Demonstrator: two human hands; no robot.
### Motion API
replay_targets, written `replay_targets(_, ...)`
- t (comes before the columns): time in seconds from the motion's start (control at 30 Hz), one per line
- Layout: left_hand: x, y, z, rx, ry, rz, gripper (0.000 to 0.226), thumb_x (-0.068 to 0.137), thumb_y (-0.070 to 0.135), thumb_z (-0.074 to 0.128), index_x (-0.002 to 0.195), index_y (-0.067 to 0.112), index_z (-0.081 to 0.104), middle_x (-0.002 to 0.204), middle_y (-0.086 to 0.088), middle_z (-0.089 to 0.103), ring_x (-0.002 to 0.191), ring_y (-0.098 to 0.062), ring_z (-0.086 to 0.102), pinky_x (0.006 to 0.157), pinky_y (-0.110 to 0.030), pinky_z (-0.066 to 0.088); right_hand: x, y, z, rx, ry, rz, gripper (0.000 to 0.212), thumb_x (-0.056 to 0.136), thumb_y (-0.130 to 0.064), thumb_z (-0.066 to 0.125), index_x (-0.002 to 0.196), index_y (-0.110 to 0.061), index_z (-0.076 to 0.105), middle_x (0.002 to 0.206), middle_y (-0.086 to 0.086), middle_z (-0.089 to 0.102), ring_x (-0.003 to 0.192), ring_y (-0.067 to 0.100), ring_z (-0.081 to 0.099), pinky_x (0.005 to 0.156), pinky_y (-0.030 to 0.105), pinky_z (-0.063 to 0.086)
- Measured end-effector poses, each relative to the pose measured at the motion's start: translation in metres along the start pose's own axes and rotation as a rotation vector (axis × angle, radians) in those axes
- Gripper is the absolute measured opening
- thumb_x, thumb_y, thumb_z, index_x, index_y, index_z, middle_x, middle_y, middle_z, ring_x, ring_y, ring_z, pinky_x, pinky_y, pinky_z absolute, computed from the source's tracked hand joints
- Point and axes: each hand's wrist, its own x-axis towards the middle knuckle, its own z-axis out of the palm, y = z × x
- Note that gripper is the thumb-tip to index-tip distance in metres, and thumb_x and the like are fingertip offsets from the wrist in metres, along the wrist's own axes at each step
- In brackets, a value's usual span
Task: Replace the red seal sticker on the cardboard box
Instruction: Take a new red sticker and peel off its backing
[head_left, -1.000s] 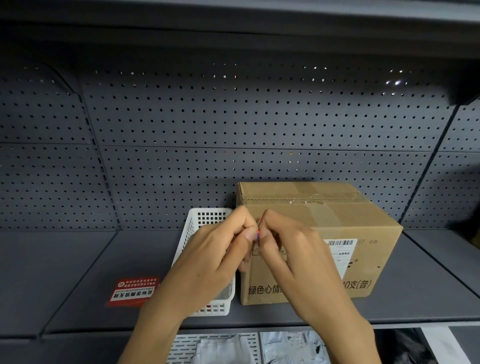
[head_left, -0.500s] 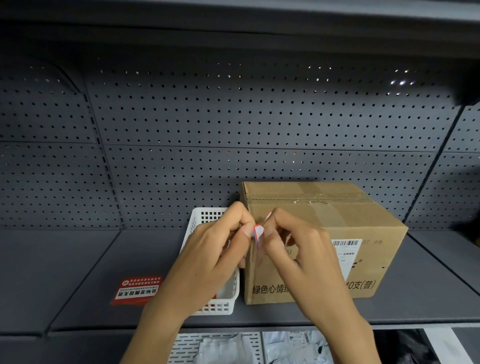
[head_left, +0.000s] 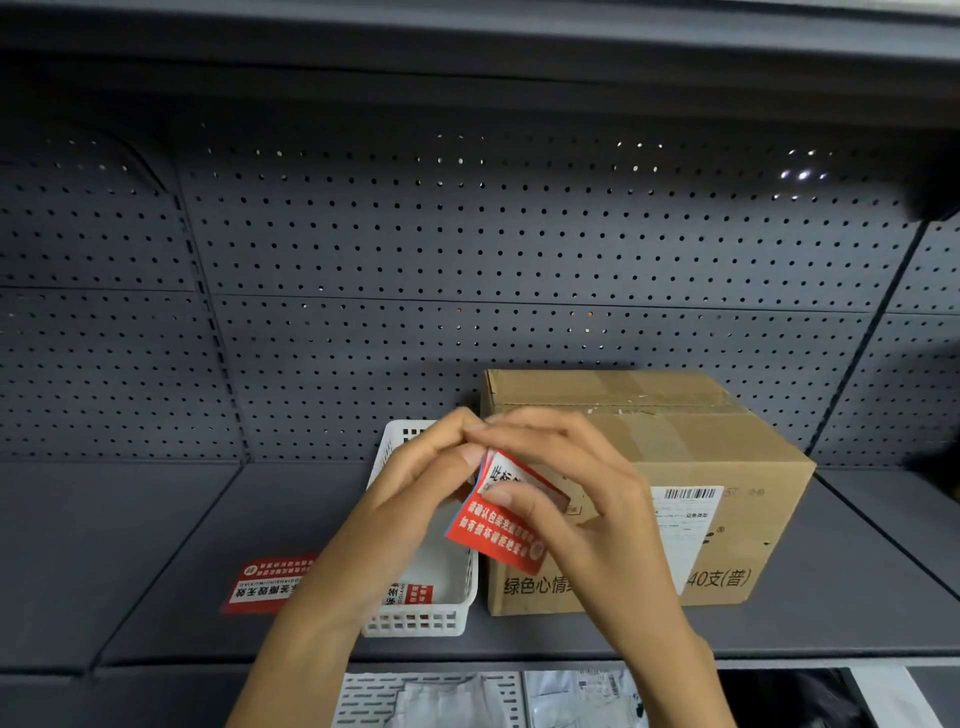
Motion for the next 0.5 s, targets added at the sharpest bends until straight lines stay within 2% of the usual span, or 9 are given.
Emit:
replay_targets(0.03, -0.0008, -0.0003, 0.0006, -0.02, -0.001, -0.014, 0.02, 0.095, 0.029, 0.048, 0.083, 0.02, 0.061, 0.081, -0.006, 0.062, 0.082, -0.023, 0.06, 0.085, -0.041, 0.045, -0.0014, -0.0002, 0.0019, 0.024, 0.034, -0.001, 0.028, 0.085, -0.025, 0.073, 0.113, -0.027, 0.075, 0.116, -0.012, 0.066, 0.115, 0.017, 0.062, 0.097, 0.023, 0.046)
replay_targets(0.1, -0.002, -0.0005, 0.0007, -0.059, 0.0, -0.034, 0.019, 0.094, 0.028, 0.049, 0.083, 0.018, 0.059, 0.081, -0.006, 0.058, 0.083, -0.022, 0.054, 0.083, -0.043, 0.041, -0.003, -0.0015, 0.0037, 0.06, 0.086, 0.005, 0.024, 0.081, -0.024, 0.074, 0.105, -0.025, 0.078, 0.111, -0.01, 0.068, 0.111, 0.015, 0.064, 0.093, 0.018, 0.047)
replay_targets(0.23, -0.001, 0.0031, 0.0021, -0.09, -0.006, -0.013, 0.022, 0.094, 0.026, 0.047, 0.075, 0.018, 0.056, 0.078, -0.008, 0.055, 0.078, -0.02, 0.052, 0.079, -0.039, 0.042, -0.0012, -0.003, 0.0026, 0.104, 0.123, 0.026, 0.023, 0.076, -0.008, 0.081, 0.094, -0.022, 0.078, 0.101, -0.007, 0.07, 0.101, 0.008, 0.066, 0.083, 0.008, 0.045)
replay_targets(0.33, -0.0002, 0.0031, 0.0014, -0.066, -0.018, -0.003, 0.025, 0.094, 0.027, 0.046, 0.073, 0.015, 0.052, 0.077, -0.012, 0.05, 0.079, -0.026, 0.05, 0.077, -0.039, 0.041, 0.0001, -0.0023, 0.0015, 0.121, 0.132, 0.03, 0.027, 0.077, -0.001, 0.079, 0.089, -0.025, 0.075, 0.093, -0.011, 0.07, 0.096, 0.006, 0.066, 0.08, 0.008, 0.045)
replay_targets(0.43, 0.0003, -0.0001, 0.0005, -0.015, -0.028, -0.002, 0.027, 0.096, 0.029, 0.045, 0.076, 0.01, 0.049, 0.077, -0.019, 0.046, 0.079, -0.026, 0.05, 0.076, -0.034, 0.043, 0.0016, -0.0008, 0.0011, 0.11, 0.152, 0.033, 0.018, 0.078, -0.003, 0.079, 0.083, -0.02, 0.077, 0.091, -0.009, 0.07, 0.095, 0.006, 0.066, 0.08, 0.009, 0.045)
replay_targets(0.5, -0.0001, -0.0011, 0.0016, -0.009, -0.032, -0.009, 0.027, 0.095, 0.03, 0.045, 0.075, 0.012, 0.049, 0.075, -0.012, 0.048, 0.077, -0.022, 0.051, 0.073, -0.026, 0.044, 0.0025, 0.0002, 0.0008, 0.113, 0.163, 0.029, 0.014, 0.078, -0.004, 0.08, 0.081, -0.018, 0.078, 0.089, -0.009, 0.07, 0.094, 0.006, 0.066, 0.081, 0.008, 0.045)
